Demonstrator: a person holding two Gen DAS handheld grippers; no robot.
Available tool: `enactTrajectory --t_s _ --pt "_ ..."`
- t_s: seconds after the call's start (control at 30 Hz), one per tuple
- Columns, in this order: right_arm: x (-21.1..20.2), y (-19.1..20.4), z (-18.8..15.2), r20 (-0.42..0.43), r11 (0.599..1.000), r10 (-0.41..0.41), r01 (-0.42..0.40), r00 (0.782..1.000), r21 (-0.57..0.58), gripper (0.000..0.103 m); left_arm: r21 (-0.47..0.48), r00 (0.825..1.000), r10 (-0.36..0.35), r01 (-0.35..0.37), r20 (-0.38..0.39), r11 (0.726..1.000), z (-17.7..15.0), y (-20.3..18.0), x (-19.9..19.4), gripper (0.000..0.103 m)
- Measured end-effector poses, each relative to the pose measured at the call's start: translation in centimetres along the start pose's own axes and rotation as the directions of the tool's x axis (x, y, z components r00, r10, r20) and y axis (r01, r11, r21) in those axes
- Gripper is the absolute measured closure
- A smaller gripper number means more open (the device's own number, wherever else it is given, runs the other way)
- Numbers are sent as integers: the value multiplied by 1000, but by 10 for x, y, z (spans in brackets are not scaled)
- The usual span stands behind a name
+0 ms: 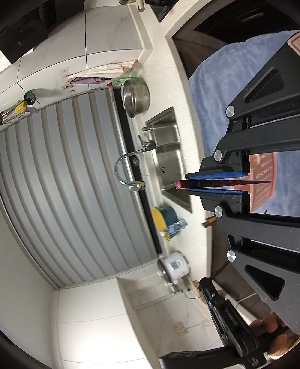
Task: Organize utensils
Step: 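Lift both red chopsticks upright with both tools over the pink caddy, then lower both red chopsticks into the caddy and open both tools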
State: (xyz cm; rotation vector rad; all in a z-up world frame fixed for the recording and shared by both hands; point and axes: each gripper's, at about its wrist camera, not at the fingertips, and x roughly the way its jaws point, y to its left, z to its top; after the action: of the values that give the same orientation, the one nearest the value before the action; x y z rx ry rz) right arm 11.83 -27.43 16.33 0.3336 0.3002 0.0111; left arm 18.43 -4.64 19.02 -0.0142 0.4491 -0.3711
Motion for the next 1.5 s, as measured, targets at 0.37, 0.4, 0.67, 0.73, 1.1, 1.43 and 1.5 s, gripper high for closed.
enactTrajectory --t_s 0.37,0.4,0.67,0.73,1.1,1.43,1.5 --pt "44 -3 24 15 1000 -2 1 1000 28 96 -10 998 -7 8 63 1000 33 2 33 96" --pt "49 -4 23 10 1000 -6 5 1000 30 96 -8 998 -3 3 57 1000 31 2 38 96" --pt "79 -17 6 -44 998 -25 28 999 53 96 -14 1000 3 -3 17 1000 16 6 66 96" --pt "84 -18 1 -57 998 -27 30 998 55 96 -15 1000 3 -2 13 1000 13 7 71 96" --pt "103 -19 -20 -118 998 -40 47 992 52 96 -13 1000 14 -15 -26 1000 1 8 86 96" --pt "101 -18 -28 -122 997 -66 71 990 37 90 -32 998 38 -39 -40 999 -12 12 88 69" --pt "99 -18 -29 -122 996 -68 73 990 41 89 -31 999 41 -42 -35 999 -14 12 85 67"
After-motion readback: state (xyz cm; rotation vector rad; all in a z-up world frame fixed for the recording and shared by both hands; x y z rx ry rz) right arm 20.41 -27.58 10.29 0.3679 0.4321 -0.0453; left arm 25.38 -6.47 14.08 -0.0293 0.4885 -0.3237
